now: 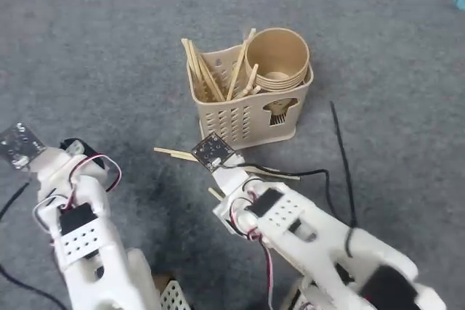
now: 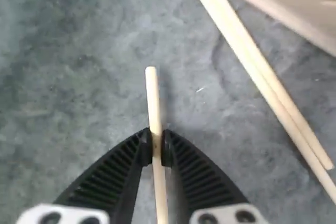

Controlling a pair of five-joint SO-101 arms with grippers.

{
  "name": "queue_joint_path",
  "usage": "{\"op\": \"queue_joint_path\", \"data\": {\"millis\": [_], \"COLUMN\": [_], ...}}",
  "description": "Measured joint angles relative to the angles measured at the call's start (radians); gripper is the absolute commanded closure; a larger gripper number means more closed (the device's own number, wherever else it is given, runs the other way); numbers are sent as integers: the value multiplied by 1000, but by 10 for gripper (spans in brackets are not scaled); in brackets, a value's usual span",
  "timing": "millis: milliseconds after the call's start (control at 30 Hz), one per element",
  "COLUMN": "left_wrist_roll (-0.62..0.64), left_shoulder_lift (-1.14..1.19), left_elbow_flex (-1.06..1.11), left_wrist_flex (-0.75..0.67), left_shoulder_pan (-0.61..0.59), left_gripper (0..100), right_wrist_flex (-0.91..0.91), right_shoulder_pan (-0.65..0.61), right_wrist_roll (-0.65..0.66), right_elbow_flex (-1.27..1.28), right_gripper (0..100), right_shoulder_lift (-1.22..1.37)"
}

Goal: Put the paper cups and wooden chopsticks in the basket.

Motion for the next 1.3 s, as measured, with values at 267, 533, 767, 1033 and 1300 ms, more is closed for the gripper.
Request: {"op": "queue_joint_path", "data": {"millis": [267,533,767,1033,1300], "left_wrist_roll": [0,0,0,0,0], "left_shoulder_lift": [0,0,0,0,0], "left_elbow_flex": [0,0,0,0,0], "left_wrist_flex": [0,0,0,0,0], "left_shoulder_pan": [0,0,28,25,25], "left_gripper": [985,985,985,985,985], "right_wrist_flex": [69,69,14,-302,-727], "right_shoulder_pan": [-5,49,158,224,249], "right_wrist_roll": [0,-104,-167,-192,-83], "right_elbow_flex": [118,138,141,141,140], "right_gripper": [991,991,991,991,991], "right_shoulder_lift": [-371,-741,-1129,-1304,-1223]}}
